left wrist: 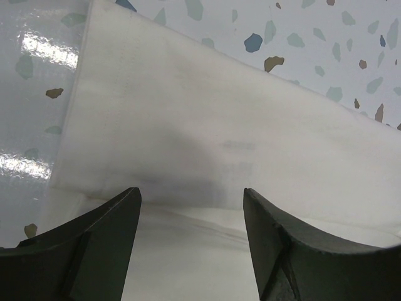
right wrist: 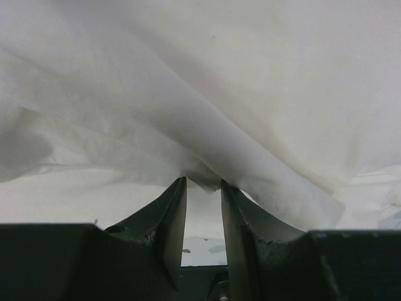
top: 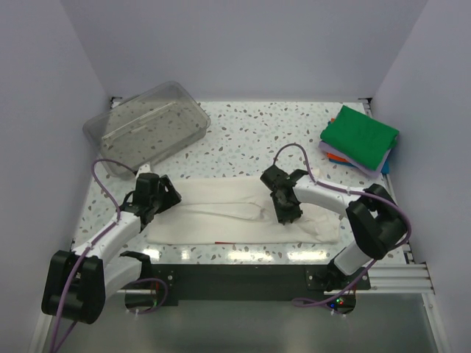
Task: Fold and stack the t-shirts
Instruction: Fold the tshirt
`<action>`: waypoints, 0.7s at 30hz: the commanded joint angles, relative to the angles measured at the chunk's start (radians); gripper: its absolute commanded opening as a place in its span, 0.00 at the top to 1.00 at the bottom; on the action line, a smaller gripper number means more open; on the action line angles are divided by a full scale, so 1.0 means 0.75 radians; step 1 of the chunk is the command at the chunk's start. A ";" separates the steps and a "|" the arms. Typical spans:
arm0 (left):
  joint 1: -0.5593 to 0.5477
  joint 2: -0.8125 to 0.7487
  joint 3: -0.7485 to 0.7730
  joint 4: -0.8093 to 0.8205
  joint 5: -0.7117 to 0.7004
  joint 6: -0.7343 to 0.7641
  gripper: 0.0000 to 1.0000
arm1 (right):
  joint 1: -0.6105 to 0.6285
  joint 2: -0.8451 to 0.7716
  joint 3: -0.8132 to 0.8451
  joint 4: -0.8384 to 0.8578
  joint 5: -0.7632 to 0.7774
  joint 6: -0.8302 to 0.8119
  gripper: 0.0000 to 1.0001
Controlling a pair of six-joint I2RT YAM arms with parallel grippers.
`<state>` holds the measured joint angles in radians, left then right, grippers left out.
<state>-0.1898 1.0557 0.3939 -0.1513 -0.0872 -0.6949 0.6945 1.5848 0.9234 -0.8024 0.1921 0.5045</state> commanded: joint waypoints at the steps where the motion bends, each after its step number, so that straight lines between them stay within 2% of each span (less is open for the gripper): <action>1: 0.014 -0.011 -0.012 0.026 -0.025 0.018 0.28 | 0.005 0.024 -0.014 0.035 0.030 0.006 0.68; 7: 0.014 -0.013 -0.010 0.026 -0.025 0.020 0.29 | 0.003 0.059 -0.026 0.049 0.043 0.004 0.73; 14: 0.014 -0.011 -0.008 0.022 -0.029 0.024 0.28 | 0.003 0.041 -0.006 0.011 0.022 0.006 0.91; 21: 0.014 0.014 -0.006 0.034 -0.021 0.022 0.28 | 0.001 -0.027 0.094 -0.112 -0.039 -0.010 0.91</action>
<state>-0.1894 1.0603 0.3939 -0.1505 -0.0914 -0.6945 0.6945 1.6081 0.9398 -0.8268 0.1848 0.5034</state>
